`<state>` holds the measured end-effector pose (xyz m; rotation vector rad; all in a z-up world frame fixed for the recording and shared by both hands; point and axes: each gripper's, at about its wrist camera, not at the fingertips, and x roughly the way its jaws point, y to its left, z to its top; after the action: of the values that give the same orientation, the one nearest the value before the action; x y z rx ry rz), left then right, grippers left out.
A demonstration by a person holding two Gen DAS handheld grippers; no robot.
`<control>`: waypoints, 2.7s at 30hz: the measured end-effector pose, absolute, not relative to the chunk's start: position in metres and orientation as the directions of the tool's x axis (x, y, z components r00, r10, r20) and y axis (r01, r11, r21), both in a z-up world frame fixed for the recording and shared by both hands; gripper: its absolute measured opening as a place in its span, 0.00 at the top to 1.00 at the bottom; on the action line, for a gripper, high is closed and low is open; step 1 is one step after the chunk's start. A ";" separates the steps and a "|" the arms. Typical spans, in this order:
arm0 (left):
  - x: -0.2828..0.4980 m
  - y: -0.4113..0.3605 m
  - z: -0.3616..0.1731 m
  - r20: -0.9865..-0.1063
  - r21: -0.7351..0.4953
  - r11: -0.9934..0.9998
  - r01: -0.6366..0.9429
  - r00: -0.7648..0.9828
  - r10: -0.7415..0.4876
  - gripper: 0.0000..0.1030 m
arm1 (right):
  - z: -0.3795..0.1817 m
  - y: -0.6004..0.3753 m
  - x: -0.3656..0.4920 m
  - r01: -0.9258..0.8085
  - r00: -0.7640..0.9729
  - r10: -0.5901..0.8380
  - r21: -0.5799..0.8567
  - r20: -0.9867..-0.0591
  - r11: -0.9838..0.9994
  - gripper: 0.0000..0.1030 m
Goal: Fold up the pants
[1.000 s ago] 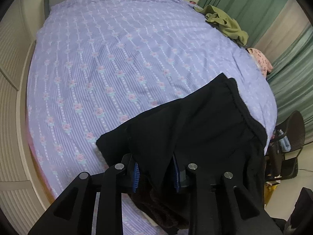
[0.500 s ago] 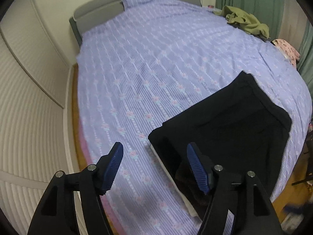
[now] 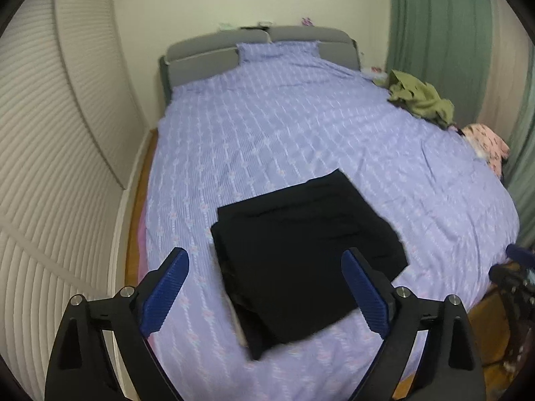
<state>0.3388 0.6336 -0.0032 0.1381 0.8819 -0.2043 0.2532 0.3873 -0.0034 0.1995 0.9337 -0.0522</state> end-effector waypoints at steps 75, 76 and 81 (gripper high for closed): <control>0.043 0.328 0.082 -0.628 0.008 0.980 0.199 0.764 -0.150 0.00 | 0.091 0.117 0.022 0.041 0.769 0.000 0.050 -0.639 0.998 0.14; 0.043 0.328 0.082 -0.629 0.007 0.980 0.199 0.763 -0.151 0.00 | 0.091 0.116 0.022 0.041 0.768 0.000 0.050 -0.640 0.998 0.14; 0.043 0.327 0.083 -0.620 0.008 0.980 0.197 0.770 -0.150 0.00 | 0.092 0.116 0.022 0.045 0.767 -0.003 0.048 -0.641 0.998 0.14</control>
<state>0.0428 0.3273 0.0829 0.0739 0.6662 -0.1884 0.0215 0.1160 0.0915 0.0619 0.6957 -0.0260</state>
